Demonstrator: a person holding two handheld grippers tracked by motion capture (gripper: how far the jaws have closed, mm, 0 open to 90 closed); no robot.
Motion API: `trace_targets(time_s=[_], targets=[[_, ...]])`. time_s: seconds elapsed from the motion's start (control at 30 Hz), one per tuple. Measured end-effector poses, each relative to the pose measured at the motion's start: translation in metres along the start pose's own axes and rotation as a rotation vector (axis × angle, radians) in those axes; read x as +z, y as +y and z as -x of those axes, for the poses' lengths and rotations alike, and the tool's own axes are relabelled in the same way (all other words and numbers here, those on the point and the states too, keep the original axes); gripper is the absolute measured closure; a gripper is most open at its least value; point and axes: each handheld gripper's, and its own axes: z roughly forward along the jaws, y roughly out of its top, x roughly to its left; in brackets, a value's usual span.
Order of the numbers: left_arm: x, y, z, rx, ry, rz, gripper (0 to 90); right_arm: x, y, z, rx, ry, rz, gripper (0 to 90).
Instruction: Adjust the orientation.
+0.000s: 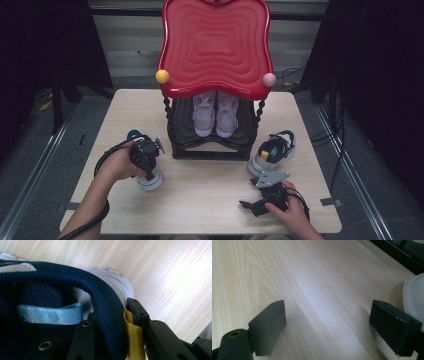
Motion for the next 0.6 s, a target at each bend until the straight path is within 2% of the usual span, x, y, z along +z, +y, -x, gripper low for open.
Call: trace_targets(time_s=[0.13,0.17,0.2,0.33,0.4,0.43,0.47,0.5,0.53,0.57,0.6], targets=[[-0.0001,0.0005,0.0012,0.005,0.006,-0.007,71.8,0.0000,0.0000,0.0001,0.000,0.000,0.000,13.2],[-0.0008,0.0007,-0.0001,0.025,0.008,-0.018,72.2,0.0000,0.0000,0.0001,-0.001,0.000,0.000,13.2],[0.0000,0.0002,0.0015,0.000,0.004,-0.002,72.5,0.0000,0.0000,0.0001,-0.001,0.000,0.000,13.2],[-0.0006,-0.0001,0.0016,-0.010,0.008,0.002,72.8,0.0000,0.0000,0.0001,-0.001,0.000,0.000,13.2],[-0.0024,-0.0003,0.0005,0.004,0.012,-0.003,72.9,0.0001,0.0000,0.0001,-0.001,0.001,0.000,13.2],[-0.0028,-0.0007,0.0018,-0.023,0.009,0.013,72.9,0.0000,0.0000,0.0001,-0.001,0.000,0.000,13.2],[-0.0055,-0.0002,-0.0001,0.007,0.015,-0.007,73.0,0.0001,0.0000,0.0001,-0.001,0.001,0.000,13.1],[-0.0059,-0.0005,0.0009,-0.008,0.011,0.003,73.0,0.0001,0.0000,0.0001,-0.001,0.001,0.000,13.2],[-0.0079,-0.0005,-0.0002,0.010,0.015,-0.004,73.0,0.0001,0.0000,0.0001,-0.001,0.001,0.001,13.1],[-0.0085,-0.0006,0.0013,-0.013,0.008,0.011,73.1,0.0001,0.0001,0.0001,-0.001,0.001,0.000,13.2],[-0.0097,-0.0008,0.0020,-0.016,0.009,0.004,73.1,0.0001,0.0001,0.0001,-0.001,0.001,0.001,13.2]])
